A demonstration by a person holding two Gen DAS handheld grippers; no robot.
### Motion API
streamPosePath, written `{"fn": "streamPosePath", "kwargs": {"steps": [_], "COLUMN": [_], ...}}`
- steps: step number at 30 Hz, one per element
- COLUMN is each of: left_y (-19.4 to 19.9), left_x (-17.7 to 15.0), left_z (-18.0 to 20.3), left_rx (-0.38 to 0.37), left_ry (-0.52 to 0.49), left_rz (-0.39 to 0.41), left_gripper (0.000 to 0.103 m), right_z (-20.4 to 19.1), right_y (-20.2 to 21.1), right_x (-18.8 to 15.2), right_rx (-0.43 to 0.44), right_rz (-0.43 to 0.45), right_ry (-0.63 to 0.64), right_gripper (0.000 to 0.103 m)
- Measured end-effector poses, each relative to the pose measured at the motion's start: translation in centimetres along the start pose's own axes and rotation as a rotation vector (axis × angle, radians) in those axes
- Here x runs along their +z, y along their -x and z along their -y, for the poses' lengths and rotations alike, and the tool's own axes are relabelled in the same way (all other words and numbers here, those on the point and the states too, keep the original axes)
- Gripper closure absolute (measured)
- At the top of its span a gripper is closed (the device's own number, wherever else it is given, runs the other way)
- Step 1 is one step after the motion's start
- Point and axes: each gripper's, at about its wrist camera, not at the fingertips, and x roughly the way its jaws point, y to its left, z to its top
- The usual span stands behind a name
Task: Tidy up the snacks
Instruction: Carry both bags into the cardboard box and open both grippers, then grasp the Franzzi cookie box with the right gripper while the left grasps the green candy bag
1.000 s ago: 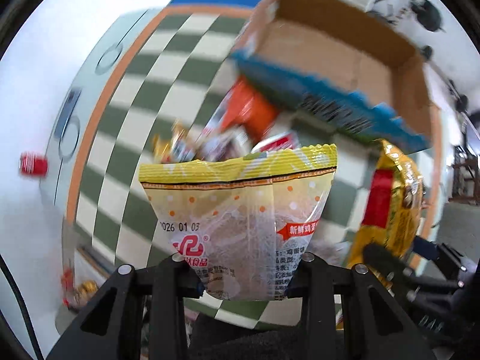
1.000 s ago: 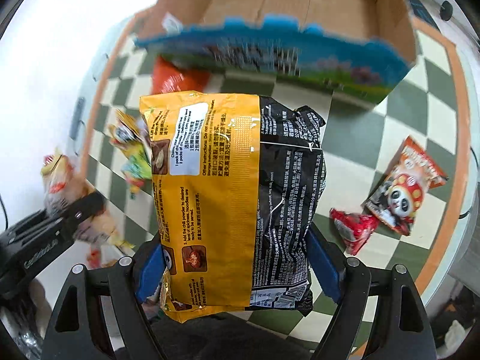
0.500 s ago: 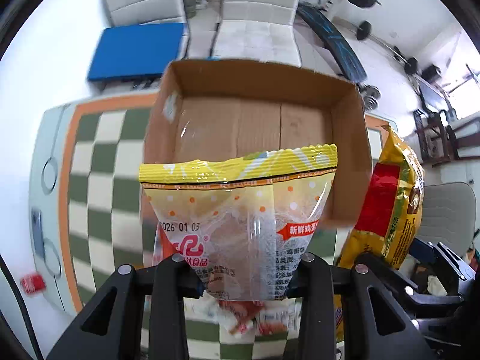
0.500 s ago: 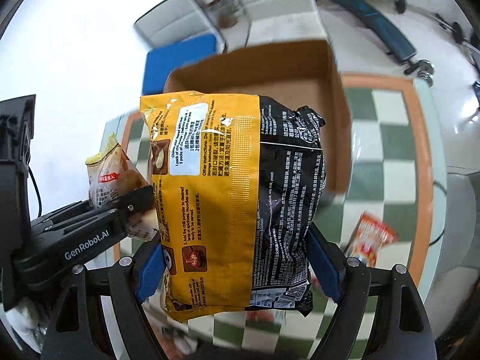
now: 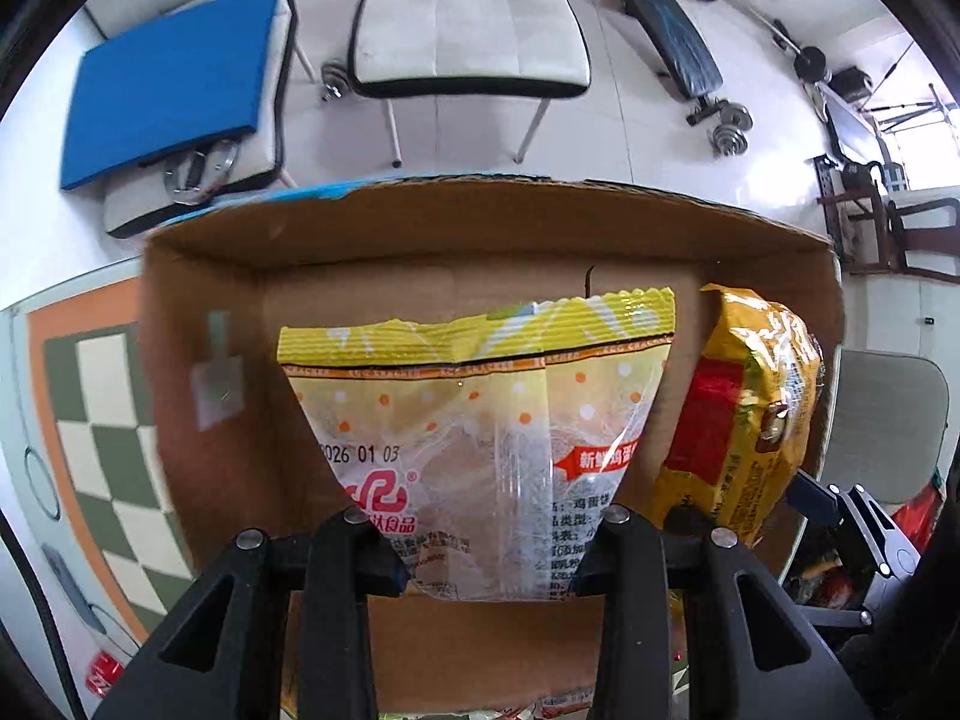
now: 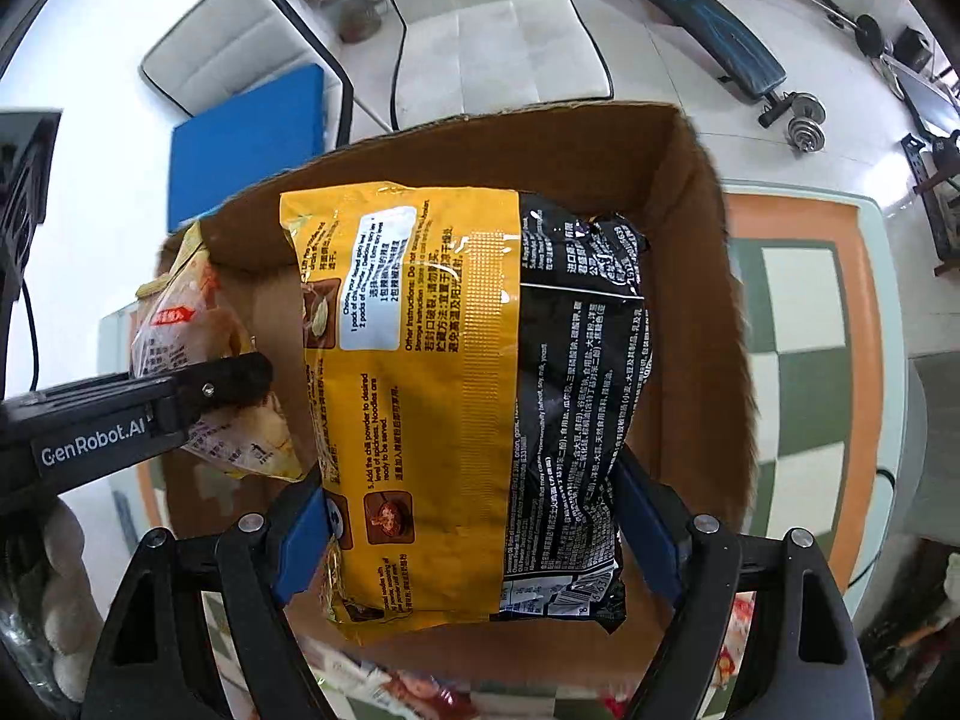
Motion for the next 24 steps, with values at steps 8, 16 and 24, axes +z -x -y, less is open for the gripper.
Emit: {"fn": "streamPosePath", "kwargs": {"steps": [8,16,24], "left_y": [-3.2,-4.0,-2.8], "left_x": [2.3,3.0,3.2], "left_z": [0.5,0.8,-0.1], "left_rx": [0.02,0.066,0.062], "left_ry": [-0.024,-0.044,-0.021], "left_rz": [-0.067,-0.054,0.01], "left_gripper": [0.07,0.043,0.016], "right_z": [0.0,-1.1,-2.2], "right_y": [-2.7,-2.8,-2.3], "right_x": [1.9,2.2,2.1], "right_rx": [-0.066,-0.081,-0.094], "right_rz": [-0.06,-0.115,-0.09], "right_ry": [0.005,0.011,0.035], "right_gripper": [0.017,0.016,0.007]}}
